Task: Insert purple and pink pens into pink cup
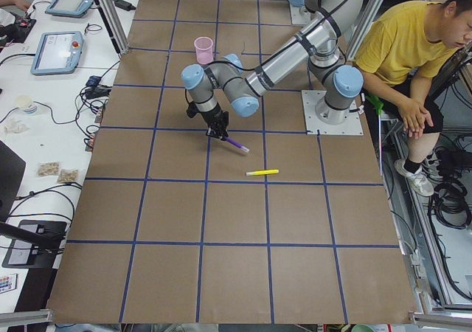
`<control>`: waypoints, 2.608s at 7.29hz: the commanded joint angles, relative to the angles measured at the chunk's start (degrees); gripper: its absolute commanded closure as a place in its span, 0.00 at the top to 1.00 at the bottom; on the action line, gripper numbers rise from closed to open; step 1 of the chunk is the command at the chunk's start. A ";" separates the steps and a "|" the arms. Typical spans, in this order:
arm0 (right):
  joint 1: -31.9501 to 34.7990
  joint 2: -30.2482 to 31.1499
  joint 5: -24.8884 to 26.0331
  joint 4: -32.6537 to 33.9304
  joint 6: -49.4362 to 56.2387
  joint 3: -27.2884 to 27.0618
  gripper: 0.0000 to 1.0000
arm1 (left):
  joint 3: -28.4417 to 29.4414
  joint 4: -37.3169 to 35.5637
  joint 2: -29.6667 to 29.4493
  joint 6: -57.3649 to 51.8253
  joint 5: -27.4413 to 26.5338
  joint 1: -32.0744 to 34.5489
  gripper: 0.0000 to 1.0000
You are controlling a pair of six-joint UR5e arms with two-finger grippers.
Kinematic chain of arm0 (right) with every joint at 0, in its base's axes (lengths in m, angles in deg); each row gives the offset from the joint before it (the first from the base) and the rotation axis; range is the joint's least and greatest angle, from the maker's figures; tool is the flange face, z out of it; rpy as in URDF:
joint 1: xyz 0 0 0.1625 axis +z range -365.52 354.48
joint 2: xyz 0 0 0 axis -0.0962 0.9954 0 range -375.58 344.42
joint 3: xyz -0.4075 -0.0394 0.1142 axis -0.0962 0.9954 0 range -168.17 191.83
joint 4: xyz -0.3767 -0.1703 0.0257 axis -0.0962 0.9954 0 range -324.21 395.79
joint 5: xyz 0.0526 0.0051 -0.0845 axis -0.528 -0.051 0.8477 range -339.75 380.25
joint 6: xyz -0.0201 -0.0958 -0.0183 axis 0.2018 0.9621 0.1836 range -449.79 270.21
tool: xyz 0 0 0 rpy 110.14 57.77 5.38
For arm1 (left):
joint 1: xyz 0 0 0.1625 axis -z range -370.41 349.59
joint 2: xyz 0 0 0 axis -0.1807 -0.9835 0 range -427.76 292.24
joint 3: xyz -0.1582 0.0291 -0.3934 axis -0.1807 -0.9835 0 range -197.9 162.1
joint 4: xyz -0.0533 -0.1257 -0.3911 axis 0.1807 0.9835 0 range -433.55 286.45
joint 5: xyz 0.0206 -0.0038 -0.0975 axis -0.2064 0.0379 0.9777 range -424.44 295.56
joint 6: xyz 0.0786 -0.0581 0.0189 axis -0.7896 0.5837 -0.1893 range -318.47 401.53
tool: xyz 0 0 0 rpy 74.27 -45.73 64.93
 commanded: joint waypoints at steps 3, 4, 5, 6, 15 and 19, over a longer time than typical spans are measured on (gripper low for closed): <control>21.63 10.78 0.39 -0.54 -32.77 -0.69 0.12 | 2.36 7.03 5.96 -0.02 10.05 -0.63 0.00; 26.11 10.79 0.30 0.60 -38.76 -0.34 0.12 | 3.24 8.54 6.84 0.25 9.99 -0.02 0.00; 30.59 10.61 0.64 6.27 -47.70 -0.52 0.12 | 4.03 10.21 7.46 -0.45 11.64 -0.19 0.00; 35.60 9.83 2.74 9.72 -55.01 -0.43 0.12 | 4.30 12.48 8.16 -0.63 16.79 -0.71 0.00; 66.49 -10.20 29.28 14.95 -83.91 14.85 0.11 | 3.43 15.06 10.19 -1.33 29.68 -6.51 0.00; 68.69 -12.94 33.34 14.59 -84.52 15.74 0.13 | 4.22 16.46 11.06 -1.33 35.97 -6.60 0.00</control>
